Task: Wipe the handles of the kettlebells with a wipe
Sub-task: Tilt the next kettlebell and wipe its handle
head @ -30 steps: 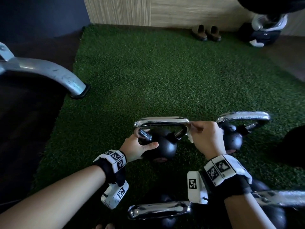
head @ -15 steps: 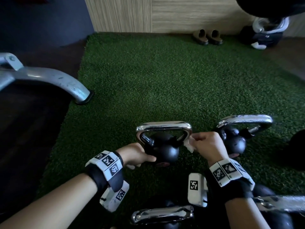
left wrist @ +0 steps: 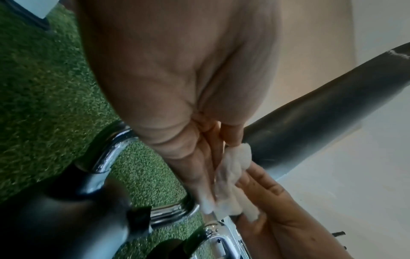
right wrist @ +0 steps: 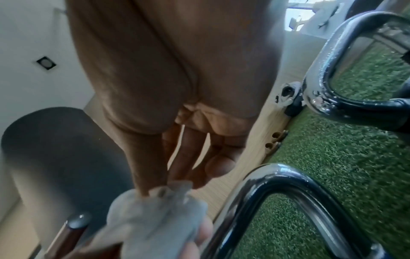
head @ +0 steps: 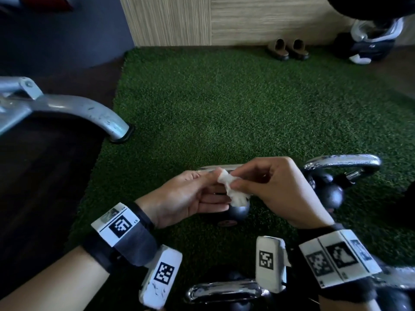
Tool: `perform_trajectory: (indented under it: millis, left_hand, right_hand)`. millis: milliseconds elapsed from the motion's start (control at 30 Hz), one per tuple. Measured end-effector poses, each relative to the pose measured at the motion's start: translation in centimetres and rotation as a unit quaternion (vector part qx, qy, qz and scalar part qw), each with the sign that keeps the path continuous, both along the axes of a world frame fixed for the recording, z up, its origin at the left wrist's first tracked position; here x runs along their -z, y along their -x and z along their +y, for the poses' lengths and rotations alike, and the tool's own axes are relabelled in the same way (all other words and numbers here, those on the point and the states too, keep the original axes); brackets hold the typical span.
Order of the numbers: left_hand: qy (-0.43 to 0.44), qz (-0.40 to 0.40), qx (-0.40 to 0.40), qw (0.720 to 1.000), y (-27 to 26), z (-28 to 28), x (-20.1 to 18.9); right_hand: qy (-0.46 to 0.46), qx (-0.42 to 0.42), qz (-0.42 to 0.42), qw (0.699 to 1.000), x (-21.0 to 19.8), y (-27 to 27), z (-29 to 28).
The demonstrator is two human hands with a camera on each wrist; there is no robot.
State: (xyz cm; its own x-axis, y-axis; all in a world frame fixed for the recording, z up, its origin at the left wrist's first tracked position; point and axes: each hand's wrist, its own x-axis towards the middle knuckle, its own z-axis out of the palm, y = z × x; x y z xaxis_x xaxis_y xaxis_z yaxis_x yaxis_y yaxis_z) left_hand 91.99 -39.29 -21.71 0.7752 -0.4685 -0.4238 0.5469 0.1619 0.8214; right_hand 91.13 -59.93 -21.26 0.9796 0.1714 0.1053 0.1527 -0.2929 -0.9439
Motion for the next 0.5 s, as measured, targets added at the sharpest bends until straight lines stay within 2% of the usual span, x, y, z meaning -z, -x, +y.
perform_trajectory:
  millis: [133, 200, 300, 367, 400, 467, 500]
  left_hand:
    - [0.036, 0.001, -0.027, 0.999, 0.2, -0.1, 0.8]
    - [0.045, -0.004, -0.046, 0.998, 0.0, -0.3, 0.9]
    - [0.024, -0.052, -0.066, 0.996, -0.5, -0.8, 0.5]
    - [-0.036, -0.149, -0.108, 0.982, -1.0, -0.6, 0.3]
    - [-0.103, -0.231, -0.13, 0.959, -1.3, -0.2, 0.1]
    - [-0.252, -0.397, -0.156, 0.868, -1.8, 0.4, 0.0]
    - [-0.3, -0.459, -0.159, 0.821, -1.9, 0.4, -0.1]
  right_hand:
    - [0.076, 0.094, -0.093, 0.988, 0.9, -0.5, 0.7]
    - [0.083, 0.115, -0.108, 0.984, 1.0, -0.7, 0.7]
    - [0.003, 0.088, -0.071, 0.994, 1.3, -0.7, 0.0]
    - [-0.036, 0.14, -0.054, 0.988, 2.3, -1.0, -0.7]
    - [-0.023, 0.187, -0.04, 0.981, 2.9, -1.3, -1.0]
    - [0.056, 0.26, 0.011, 0.964, 4.4, -1.9, -2.0]
    - [0.109, 0.27, 0.04, 0.956, 5.3, -2.3, -2.6]
